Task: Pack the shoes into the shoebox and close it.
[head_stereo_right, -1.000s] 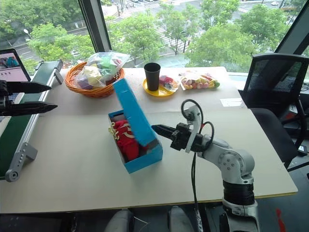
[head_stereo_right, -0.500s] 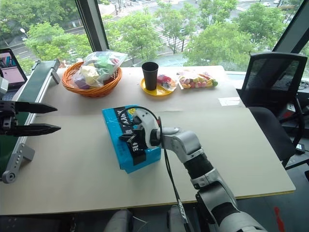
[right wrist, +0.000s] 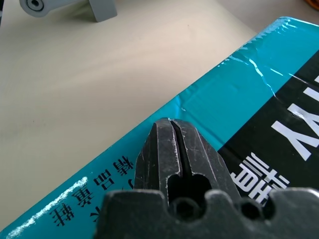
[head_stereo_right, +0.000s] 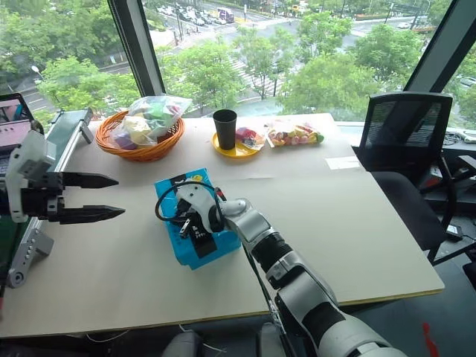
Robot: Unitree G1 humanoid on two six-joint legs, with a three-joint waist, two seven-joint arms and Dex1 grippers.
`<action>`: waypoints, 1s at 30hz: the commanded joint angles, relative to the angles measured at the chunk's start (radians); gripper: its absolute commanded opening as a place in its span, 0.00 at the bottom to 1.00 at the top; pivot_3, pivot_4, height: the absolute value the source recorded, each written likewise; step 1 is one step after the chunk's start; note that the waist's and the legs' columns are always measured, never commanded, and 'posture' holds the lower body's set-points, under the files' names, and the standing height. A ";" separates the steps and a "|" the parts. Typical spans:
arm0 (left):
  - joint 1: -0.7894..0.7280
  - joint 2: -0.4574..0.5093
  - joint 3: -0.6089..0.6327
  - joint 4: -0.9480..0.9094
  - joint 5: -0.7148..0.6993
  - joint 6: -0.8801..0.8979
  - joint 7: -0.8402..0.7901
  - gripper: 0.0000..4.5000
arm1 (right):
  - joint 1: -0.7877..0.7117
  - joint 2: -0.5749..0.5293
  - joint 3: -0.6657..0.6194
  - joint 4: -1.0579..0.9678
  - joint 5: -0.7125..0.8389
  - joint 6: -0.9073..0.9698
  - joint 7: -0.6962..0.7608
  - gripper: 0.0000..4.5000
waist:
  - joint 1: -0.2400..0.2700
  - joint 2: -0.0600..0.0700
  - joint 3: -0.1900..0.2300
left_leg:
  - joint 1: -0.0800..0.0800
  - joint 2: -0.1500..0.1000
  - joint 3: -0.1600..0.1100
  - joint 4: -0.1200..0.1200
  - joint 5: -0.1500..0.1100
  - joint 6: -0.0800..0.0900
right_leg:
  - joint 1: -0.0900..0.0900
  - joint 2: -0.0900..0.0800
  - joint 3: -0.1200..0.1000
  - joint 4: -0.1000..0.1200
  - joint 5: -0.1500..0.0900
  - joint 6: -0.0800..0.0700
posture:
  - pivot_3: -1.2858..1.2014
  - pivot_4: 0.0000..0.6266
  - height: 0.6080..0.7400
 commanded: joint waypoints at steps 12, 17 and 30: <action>0.118 -0.136 -0.035 -0.057 0.071 -0.110 0.180 0.87 | 0.343 -0.513 -0.432 -0.744 0.193 0.351 0.005 0.98 | 0.039 -0.002 0.004 | -0.035 -0.001 0.000 0.005 -0.001 -0.001 | -0.033 0.000 0.000 0.006 0.005 -0.006 | 0.52 0.24 1.00; 0.133 -0.366 -0.025 -0.039 0.152 -0.175 0.467 0.87 | 0.567 -0.486 -0.577 -0.690 0.162 0.269 -0.150 0.98 | 0.040 -0.002 0.005 | -0.034 -0.001 0.000 0.008 0.000 -0.001 | -0.033 0.000 0.001 0.006 0.001 0.000 | 0.52 0.24 1.00; 0.378 -0.752 -0.103 0.149 0.415 -0.525 0.824 0.87 | 0.824 -0.280 -0.518 -0.619 -0.040 -0.107 -0.413 0.98 | 0.033 -0.002 0.006 | -0.014 -0.002 0.002 0.006 -0.002 0.001 | -0.010 -0.001 0.004 -0.004 0.003 0.004 | 0.52 0.24 1.00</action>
